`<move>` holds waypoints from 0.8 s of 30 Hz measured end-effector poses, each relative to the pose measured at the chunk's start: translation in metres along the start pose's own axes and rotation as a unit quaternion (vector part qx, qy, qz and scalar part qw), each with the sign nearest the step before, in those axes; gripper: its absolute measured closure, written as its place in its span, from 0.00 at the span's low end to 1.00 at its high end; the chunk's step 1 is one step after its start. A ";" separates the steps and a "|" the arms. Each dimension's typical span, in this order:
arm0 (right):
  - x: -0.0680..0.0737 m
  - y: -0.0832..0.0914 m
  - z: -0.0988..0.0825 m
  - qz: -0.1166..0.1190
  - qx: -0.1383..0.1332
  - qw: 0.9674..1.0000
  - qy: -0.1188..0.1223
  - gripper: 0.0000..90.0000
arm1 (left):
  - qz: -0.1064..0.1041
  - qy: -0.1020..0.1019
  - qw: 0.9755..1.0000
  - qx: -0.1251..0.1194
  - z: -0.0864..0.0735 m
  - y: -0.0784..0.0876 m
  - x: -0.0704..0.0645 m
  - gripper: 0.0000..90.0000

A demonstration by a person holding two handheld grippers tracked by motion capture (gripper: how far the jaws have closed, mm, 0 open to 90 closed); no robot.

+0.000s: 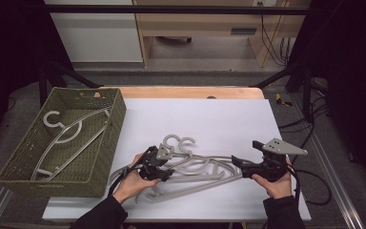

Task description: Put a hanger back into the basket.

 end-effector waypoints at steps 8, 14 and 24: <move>0.000 -0.001 0.000 0.000 0.001 1.000 0.000 0.05 | -0.005 0.001 1.000 0.016 -0.001 -0.011 -0.002 0.75; 0.000 -0.001 -0.001 0.001 0.001 1.000 -0.001 0.05 | -0.003 -0.010 1.000 0.030 -0.002 -0.012 -0.004 0.88; -0.001 0.000 -0.001 0.001 0.002 1.000 -0.002 0.05 | -0.003 -0.004 1.000 0.008 0.000 -0.007 -0.007 0.90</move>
Point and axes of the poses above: each handheld gripper's, and its own axes: y roughly backward along the jaws, z roughly out of its top, x roughly to its left, the point moved 4 cm from there along -y, roughly forward along the jaws, and after that the axes turned 8 degrees about -z, right-handed, at the moved point
